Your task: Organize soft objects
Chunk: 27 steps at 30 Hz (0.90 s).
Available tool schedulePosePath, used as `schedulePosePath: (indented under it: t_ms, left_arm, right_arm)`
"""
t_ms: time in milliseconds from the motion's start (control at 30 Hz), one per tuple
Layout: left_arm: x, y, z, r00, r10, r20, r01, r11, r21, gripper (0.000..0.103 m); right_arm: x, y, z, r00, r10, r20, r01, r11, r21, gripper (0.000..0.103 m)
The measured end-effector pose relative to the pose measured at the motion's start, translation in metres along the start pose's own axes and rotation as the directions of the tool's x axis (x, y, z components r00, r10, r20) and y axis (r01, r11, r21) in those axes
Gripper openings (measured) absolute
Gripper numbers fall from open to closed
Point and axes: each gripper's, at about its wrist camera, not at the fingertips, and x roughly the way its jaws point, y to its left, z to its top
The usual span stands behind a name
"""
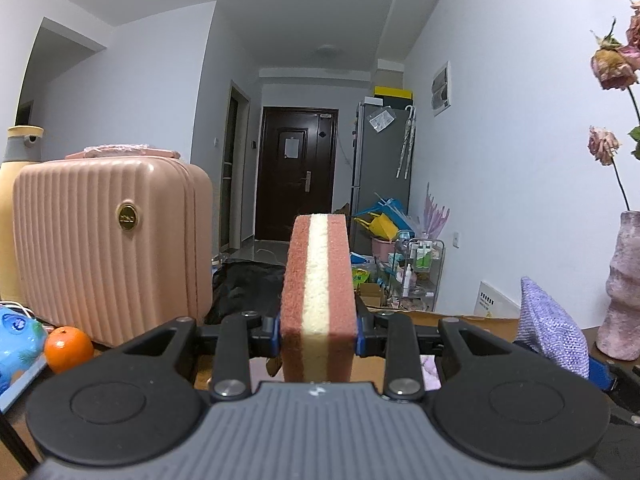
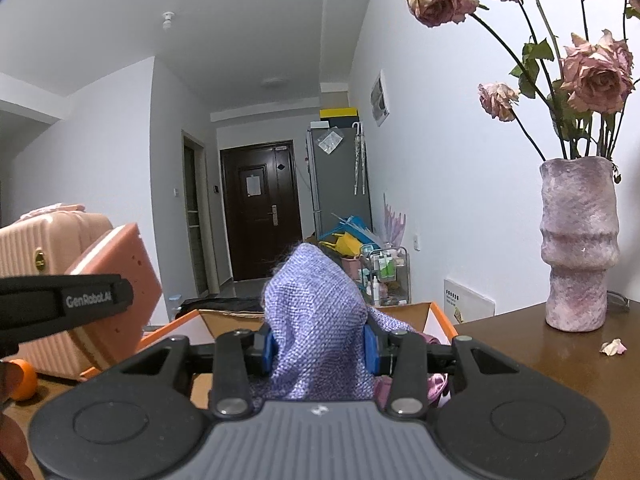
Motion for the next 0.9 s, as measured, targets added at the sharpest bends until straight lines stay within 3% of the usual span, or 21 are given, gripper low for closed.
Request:
schedulePosePath:
  t_ms: [400, 733, 900]
  left_arm:
    - [0.04, -0.013, -0.001, 1.0, -0.014, -0.016, 0.014, 1.0, 0.011, 0.031]
    - [0.08, -0.009, -0.005, 0.995, -0.026, -0.093, 0.022, 0.999, -0.047, 0.031]
    - [0.089, -0.014, -0.012, 0.995, -0.015, -0.102, 0.015, 1.0, -0.002, 0.031]
  right_arm:
    - [0.036, -0.004, 0.004, 0.999, -0.053, -0.004, 0.053, 0.999, -0.006, 0.04]
    - [0.062, -0.005, 0.004, 0.995, -0.096, -0.022, 0.096, 0.995, -0.011, 0.04]
    - [0.069, -0.003, 0.002, 0.993, -0.108, -0.036, 0.107, 0.994, -0.037, 0.04]
